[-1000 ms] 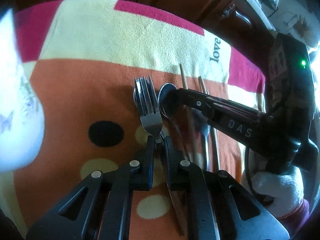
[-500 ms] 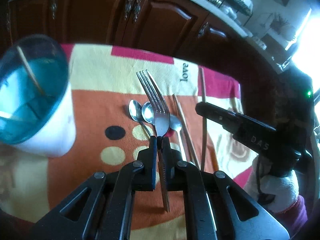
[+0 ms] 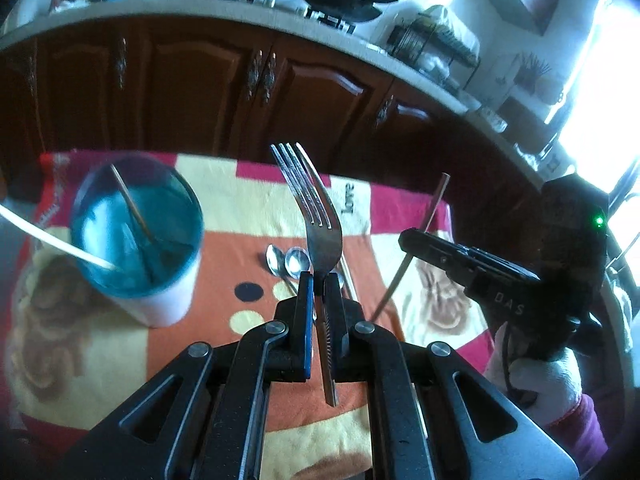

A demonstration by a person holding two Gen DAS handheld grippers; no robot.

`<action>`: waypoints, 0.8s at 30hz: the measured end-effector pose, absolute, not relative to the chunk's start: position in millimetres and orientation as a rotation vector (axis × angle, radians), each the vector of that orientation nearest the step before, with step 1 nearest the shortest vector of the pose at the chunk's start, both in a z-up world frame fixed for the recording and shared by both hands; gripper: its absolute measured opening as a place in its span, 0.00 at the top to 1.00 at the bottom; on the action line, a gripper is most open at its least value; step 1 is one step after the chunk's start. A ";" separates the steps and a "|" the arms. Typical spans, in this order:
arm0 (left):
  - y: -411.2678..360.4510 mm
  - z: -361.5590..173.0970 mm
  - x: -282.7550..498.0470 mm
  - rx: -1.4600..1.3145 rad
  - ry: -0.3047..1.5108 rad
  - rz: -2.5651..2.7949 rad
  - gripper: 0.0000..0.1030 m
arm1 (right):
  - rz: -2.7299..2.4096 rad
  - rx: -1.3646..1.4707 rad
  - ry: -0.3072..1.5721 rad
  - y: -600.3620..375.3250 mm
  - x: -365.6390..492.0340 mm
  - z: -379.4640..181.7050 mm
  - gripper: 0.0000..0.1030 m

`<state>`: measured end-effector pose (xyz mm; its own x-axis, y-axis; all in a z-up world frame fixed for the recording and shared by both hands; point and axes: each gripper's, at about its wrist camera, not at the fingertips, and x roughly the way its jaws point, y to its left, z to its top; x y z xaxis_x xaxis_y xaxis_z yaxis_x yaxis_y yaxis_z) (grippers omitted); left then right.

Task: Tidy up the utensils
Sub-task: 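Lift the chopstick and fork and carry both above the cup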

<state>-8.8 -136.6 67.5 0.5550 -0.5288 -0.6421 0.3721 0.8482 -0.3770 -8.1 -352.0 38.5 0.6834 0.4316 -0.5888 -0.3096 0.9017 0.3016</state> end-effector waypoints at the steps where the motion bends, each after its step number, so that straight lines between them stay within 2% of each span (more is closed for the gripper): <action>1: -128.5 75.3 -9.7 -0.208 0.812 -0.532 0.96 | 0.421 0.182 0.696 -350.1 -7.3 43.3 0.95; 11: -56.7 131.9 17.9 -0.207 0.663 -0.348 0.96 | 0.498 0.136 0.560 -299.6 6.4 115.9 0.95; 17: -29.7 127.4 40.3 -0.210 0.620 -0.232 0.96 | 0.551 0.109 0.523 -258.7 26.9 136.0 0.95; 24: -15.2 114.7 62.3 -0.195 0.596 -0.139 0.96 | 0.586 0.104 0.523 -223.4 50.6 132.6 0.95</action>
<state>62.3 -15.2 114.7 0.8192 -0.1859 -0.5426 0.0735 0.9723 -0.2221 50.6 -223.4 132.6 0.7073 0.5521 -0.4415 -0.5005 0.8322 0.2387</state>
